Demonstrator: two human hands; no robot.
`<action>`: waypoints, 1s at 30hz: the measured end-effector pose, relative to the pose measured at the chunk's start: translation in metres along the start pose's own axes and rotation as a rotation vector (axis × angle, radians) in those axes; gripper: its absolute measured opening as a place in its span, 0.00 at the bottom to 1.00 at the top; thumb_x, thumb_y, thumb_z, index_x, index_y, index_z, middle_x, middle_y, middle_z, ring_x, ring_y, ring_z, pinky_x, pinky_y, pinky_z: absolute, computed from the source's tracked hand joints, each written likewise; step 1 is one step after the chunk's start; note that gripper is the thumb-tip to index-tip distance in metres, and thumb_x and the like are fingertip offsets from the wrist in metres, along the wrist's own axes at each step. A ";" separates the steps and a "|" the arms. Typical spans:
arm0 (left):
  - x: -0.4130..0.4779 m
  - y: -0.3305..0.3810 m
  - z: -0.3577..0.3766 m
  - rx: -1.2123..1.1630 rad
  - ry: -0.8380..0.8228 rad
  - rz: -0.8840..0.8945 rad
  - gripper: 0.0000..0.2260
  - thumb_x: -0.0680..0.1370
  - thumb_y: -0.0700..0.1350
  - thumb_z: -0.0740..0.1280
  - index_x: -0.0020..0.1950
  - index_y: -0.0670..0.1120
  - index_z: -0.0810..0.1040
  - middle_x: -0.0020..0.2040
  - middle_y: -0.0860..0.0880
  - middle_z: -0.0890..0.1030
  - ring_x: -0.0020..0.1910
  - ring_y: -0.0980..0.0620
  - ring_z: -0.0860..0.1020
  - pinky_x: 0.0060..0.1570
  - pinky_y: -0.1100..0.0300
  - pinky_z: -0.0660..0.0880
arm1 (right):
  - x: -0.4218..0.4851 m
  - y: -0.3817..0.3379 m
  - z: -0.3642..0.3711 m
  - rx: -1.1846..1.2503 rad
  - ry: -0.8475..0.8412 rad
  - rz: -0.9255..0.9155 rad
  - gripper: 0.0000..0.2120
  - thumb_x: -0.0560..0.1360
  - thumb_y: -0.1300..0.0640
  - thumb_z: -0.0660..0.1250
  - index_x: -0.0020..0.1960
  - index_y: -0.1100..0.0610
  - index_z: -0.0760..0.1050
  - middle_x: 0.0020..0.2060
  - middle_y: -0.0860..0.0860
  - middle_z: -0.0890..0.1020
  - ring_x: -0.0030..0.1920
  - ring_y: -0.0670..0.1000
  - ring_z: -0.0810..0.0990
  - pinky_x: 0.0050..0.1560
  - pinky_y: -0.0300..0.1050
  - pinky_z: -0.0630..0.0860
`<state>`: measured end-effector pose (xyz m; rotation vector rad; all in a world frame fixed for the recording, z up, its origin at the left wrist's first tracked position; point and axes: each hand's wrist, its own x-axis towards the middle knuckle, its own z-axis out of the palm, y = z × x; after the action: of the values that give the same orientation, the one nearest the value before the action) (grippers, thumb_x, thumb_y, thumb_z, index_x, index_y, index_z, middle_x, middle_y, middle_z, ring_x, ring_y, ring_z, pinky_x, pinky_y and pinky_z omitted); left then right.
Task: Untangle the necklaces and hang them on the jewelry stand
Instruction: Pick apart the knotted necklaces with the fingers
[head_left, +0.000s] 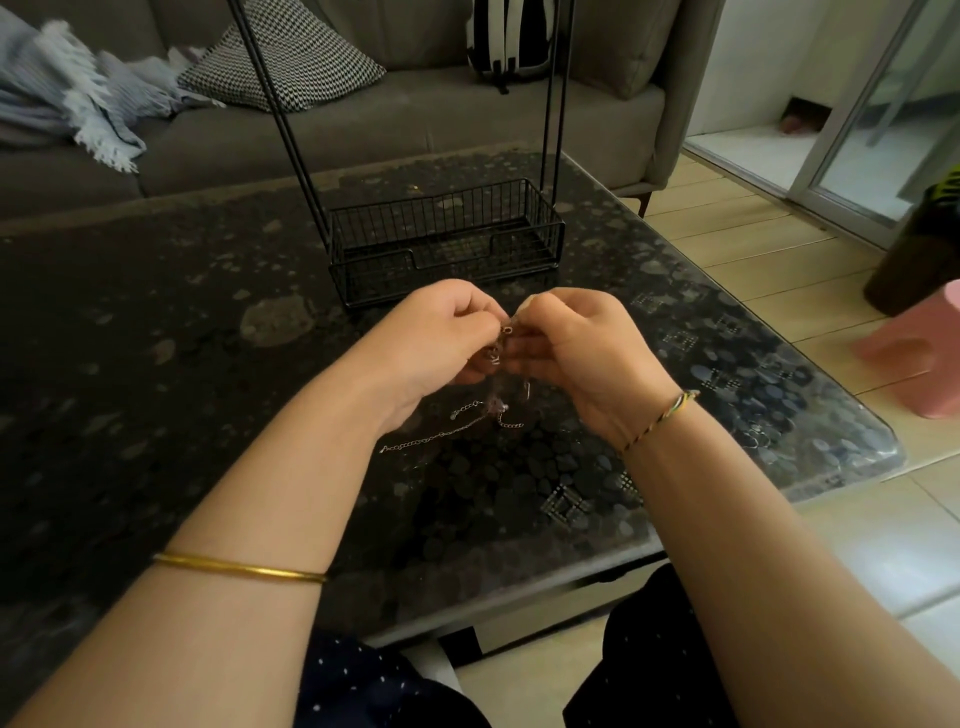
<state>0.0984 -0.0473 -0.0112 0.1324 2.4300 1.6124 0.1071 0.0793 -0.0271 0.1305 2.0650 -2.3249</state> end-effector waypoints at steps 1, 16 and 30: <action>0.000 0.000 0.000 0.000 -0.006 -0.005 0.10 0.77 0.36 0.60 0.45 0.48 0.79 0.45 0.47 0.82 0.44 0.51 0.79 0.52 0.52 0.78 | 0.000 0.000 0.000 -0.011 0.008 -0.013 0.08 0.76 0.67 0.59 0.40 0.65 0.73 0.32 0.54 0.77 0.31 0.48 0.77 0.36 0.42 0.79; 0.000 -0.001 0.002 -0.077 -0.043 -0.104 0.04 0.78 0.38 0.67 0.44 0.45 0.79 0.51 0.43 0.83 0.50 0.49 0.81 0.45 0.59 0.78 | 0.001 0.003 -0.003 -0.200 0.068 -0.113 0.06 0.74 0.67 0.62 0.42 0.68 0.76 0.34 0.56 0.78 0.36 0.53 0.78 0.45 0.55 0.80; 0.004 0.004 0.001 -0.320 0.157 -0.180 0.07 0.79 0.38 0.61 0.43 0.46 0.74 0.41 0.47 0.79 0.44 0.49 0.80 0.48 0.55 0.77 | 0.000 0.005 0.002 -0.123 0.060 0.015 0.10 0.74 0.64 0.61 0.35 0.60 0.74 0.32 0.54 0.77 0.32 0.47 0.73 0.33 0.38 0.70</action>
<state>0.0946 -0.0442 -0.0083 -0.2659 2.1758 1.9598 0.1075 0.0768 -0.0322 0.2139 2.2200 -2.2049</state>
